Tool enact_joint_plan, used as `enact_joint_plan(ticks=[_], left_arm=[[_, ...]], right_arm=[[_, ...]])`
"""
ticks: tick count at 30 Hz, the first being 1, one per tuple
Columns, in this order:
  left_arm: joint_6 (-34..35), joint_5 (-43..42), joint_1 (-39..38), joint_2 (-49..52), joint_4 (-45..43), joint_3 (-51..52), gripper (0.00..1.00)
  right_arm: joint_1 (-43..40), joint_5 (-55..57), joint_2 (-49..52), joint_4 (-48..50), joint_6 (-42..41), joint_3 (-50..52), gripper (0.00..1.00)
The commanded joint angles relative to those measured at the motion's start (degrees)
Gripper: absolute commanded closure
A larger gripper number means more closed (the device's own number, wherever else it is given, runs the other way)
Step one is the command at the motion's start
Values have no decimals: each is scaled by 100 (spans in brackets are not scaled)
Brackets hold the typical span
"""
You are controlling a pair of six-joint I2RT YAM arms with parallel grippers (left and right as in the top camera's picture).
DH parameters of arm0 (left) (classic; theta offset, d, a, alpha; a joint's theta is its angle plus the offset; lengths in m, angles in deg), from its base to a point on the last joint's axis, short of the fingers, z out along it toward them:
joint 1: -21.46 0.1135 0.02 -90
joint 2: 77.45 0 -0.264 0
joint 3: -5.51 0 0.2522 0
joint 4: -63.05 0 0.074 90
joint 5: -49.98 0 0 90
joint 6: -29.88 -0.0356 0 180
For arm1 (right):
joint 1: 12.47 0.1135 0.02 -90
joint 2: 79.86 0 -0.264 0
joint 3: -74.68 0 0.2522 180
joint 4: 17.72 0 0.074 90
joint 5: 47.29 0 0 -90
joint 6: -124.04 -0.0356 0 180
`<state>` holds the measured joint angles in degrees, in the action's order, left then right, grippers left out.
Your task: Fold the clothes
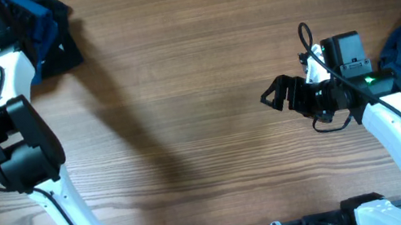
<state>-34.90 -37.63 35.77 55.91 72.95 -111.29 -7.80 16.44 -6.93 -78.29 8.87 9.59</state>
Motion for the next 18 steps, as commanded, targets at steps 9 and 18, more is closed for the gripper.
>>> enact_joint_plan(ticks=[9, 18], left_arm=[[-79, -2774, 4, -2892, 813, 61, 0], [-81, -4323, 4, -5171, 3362, 61, 0]], right_arm=[[-20, 105, -9, -127, 101, 28, 0], [-20, 101, -831, -732, 101, 17, 0]])
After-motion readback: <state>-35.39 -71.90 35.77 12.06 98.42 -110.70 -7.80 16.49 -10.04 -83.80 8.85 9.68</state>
